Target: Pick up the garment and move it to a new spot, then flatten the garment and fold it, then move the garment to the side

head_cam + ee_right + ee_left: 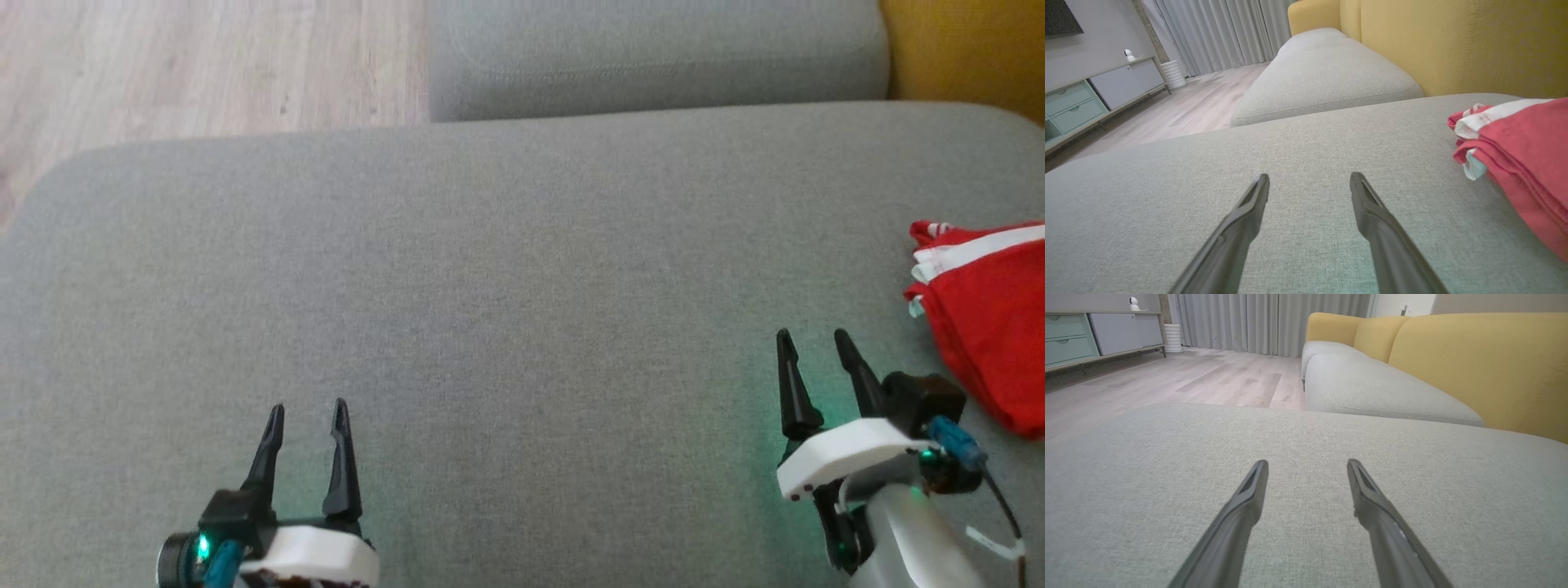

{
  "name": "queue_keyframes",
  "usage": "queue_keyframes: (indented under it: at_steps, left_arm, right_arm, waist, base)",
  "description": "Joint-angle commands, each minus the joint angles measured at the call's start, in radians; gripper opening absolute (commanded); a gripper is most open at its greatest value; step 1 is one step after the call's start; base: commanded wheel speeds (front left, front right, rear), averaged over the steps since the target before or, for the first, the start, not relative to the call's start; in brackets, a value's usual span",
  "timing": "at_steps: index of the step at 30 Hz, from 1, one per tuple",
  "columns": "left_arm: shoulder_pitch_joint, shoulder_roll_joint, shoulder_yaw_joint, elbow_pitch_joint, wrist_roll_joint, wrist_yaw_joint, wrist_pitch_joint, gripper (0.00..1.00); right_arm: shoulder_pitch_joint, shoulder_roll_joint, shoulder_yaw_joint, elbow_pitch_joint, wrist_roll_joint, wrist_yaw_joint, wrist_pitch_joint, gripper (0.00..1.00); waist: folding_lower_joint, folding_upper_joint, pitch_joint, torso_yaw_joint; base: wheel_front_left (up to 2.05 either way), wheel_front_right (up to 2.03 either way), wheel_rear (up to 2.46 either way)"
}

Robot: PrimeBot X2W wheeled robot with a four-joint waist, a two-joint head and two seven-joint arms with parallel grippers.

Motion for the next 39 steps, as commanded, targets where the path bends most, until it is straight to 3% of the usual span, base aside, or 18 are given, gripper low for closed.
queue_keyframes:
  at_steps: [1,9,10,14,39]
  left_arm:
    - [-0.013,0.003,0.040,-0.024,-0.010,0.002,-0.005,1.00]
    - [0.006,0.003,0.056,-0.029,-0.037,-0.022,-0.005,1.00]
    - [0.032,0.000,0.015,0.002,-0.038,-0.021,0.000,0.00]
    - [0.052,-0.001,0.012,0.056,-0.044,-0.020,0.002,0.00]
    - [0.027,0.000,0.066,0.021,-0.312,-0.048,0.076,0.00]
  right_arm:
    - [-0.010,0.003,0.029,-0.028,0.009,-0.001,-0.011,1.00]
    - [0.001,0.003,0.054,-0.045,0.035,-0.001,-0.011,1.00]
    - [0.025,0.001,0.030,-0.010,0.032,0.000,0.000,0.00]
    - [0.059,0.004,0.029,0.038,0.036,0.000,0.004,0.00]
    - [0.072,0.004,-0.004,-0.048,0.316,0.000,0.076,0.00]
  waist:
    - [0.0001,-0.0001,-0.017,-0.003]
    - [0.0001,-0.0001,-0.035,-0.012]
    - [0.0001,-0.0001,-0.035,-0.012]
    - [0.0001,-0.0001,-0.036,-0.012]
    - [0.0001,-0.0001,-0.036,-0.013]
  base:
    - [0.00,0.00,0.00]
    - [0.00,0.00,0.00]
    - [0.00,0.00,0.00]
    - [0.00,0.00,0.00]
    - [0.00,0.00,0.00]
